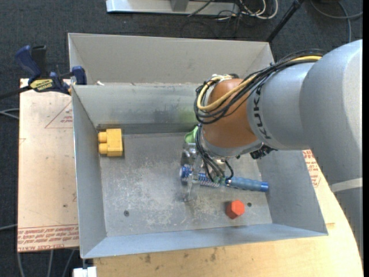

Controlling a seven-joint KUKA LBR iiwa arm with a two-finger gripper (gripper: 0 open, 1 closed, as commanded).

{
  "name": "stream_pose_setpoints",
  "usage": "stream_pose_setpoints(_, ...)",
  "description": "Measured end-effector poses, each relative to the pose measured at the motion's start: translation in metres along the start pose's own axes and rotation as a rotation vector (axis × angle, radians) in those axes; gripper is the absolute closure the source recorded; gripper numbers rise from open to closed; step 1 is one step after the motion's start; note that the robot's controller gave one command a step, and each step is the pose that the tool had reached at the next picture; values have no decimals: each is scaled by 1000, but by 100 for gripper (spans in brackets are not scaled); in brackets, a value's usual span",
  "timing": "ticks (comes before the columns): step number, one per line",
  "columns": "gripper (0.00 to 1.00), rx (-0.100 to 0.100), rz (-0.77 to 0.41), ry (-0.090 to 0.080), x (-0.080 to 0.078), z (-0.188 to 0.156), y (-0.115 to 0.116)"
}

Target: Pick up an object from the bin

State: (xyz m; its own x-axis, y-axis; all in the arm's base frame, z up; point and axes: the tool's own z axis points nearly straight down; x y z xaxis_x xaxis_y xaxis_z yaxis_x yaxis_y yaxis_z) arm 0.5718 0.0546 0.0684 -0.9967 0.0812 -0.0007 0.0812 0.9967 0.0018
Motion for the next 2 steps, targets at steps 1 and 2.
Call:
stream_pose_setpoints(1, 100, 0, 1, 0, 0, 0, 0)
stream_pose_setpoints(2, 100, -1, 0, -6, -2, -69, 1)
